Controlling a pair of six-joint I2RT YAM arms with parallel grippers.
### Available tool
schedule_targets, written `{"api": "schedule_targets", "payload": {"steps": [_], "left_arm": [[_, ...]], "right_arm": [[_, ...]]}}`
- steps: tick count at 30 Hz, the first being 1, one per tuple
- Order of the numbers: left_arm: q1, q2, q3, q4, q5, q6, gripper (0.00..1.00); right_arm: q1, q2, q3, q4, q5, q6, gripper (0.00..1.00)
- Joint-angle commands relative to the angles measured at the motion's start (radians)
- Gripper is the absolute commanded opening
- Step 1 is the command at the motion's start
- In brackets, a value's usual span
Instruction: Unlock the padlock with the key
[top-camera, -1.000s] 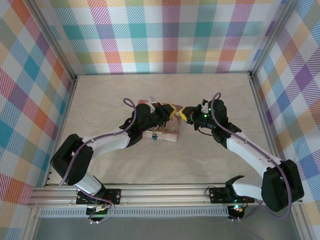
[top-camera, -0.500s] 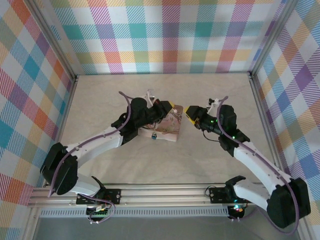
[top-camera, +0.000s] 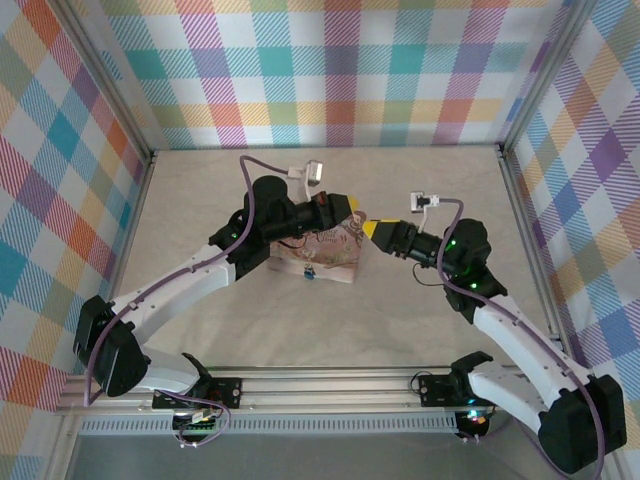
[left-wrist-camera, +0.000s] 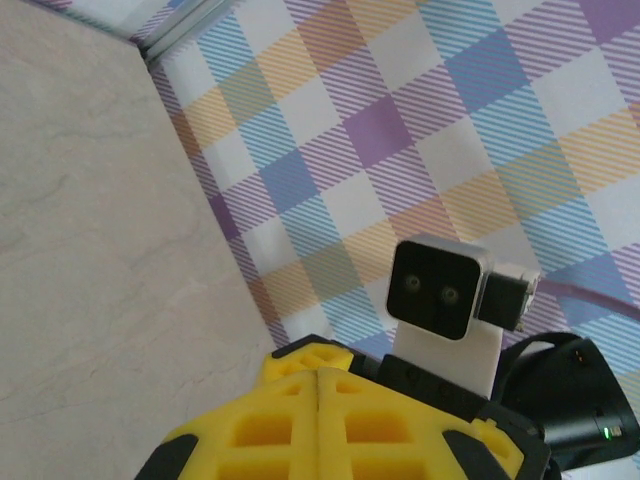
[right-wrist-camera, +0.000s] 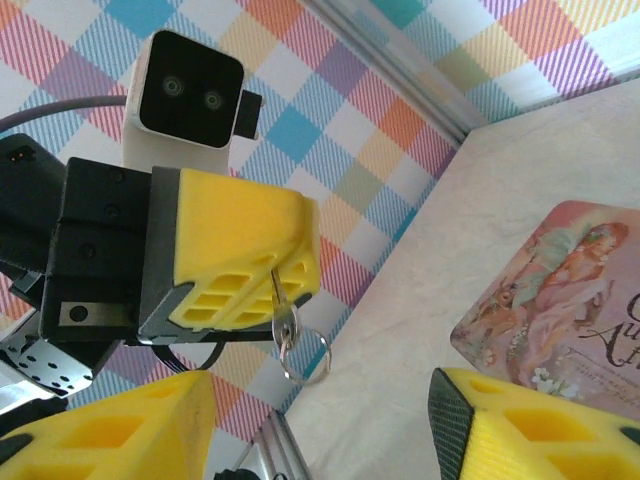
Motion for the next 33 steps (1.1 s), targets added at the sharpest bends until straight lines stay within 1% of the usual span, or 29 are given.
{"api": "schedule_targets", "payload": {"steps": [1, 16, 21, 26, 33], "left_arm": [[0.007, -0.005, 0.028, -0.013, 0.041, 0.034, 0.00], [0.006, 0.015, 0.028, -0.003, 0.035, 0.012, 0.00], [0.006, 0.015, 0.025, -0.006, 0.029, 0.011, 0.00], [0.006, 0.016, 0.025, -0.009, 0.022, 0.007, 0.00], [0.006, 0.011, 0.022, -0.012, 0.010, 0.005, 0.00]], "right_arm": [[0.001, 0.028, 0.039, 0.115, -0.058, 0.025, 0.55], [0.033, 0.085, 0.052, 0.151, -0.053, 0.064, 0.40], [0.040, 0.093, 0.053, 0.151, -0.050, 0.065, 0.33], [0.042, 0.095, 0.054, 0.145, -0.044, 0.066, 0.21], [0.041, 0.083, 0.045, 0.128, -0.039, 0.061, 0.14]]}}
